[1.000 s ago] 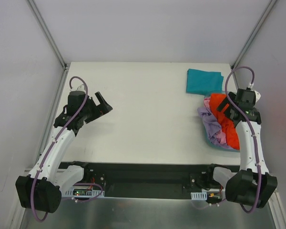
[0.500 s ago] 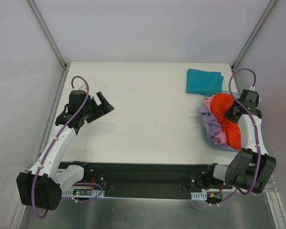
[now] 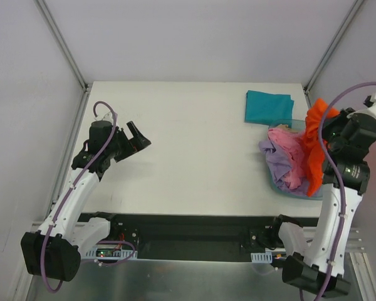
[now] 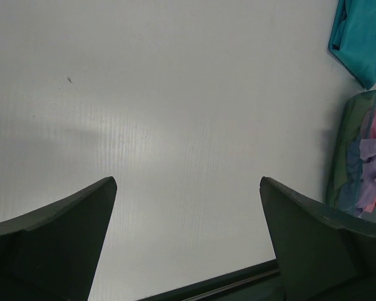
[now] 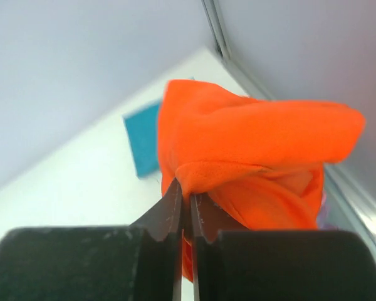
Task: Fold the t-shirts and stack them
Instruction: Grab crumpled tshirt from bin with the right arm, then move the tshirt to the center of the board
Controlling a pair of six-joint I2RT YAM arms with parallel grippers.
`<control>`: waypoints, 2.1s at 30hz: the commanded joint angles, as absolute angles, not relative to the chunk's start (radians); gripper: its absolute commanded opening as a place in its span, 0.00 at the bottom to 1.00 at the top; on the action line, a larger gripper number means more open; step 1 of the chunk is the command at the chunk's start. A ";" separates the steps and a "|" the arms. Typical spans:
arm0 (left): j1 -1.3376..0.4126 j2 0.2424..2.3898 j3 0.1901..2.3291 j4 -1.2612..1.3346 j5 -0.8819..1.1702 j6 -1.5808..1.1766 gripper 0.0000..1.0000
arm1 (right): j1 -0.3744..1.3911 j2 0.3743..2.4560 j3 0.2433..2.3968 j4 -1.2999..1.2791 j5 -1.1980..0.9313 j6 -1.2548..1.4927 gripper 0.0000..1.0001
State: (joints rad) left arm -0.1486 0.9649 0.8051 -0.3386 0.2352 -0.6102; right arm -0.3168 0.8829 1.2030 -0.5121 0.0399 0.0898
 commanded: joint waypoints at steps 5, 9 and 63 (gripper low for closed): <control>-0.138 0.939 0.790 -0.288 0.272 -0.597 0.99 | -0.324 0.909 1.573 -0.503 -0.072 -0.003 0.05; -0.138 0.936 0.773 -0.285 0.224 -0.604 1.00 | -0.322 1.000 1.768 -0.503 -0.300 0.032 0.06; -0.371 1.147 0.739 -0.448 0.235 -0.738 0.99 | 0.532 1.552 1.418 -0.578 0.016 0.112 0.97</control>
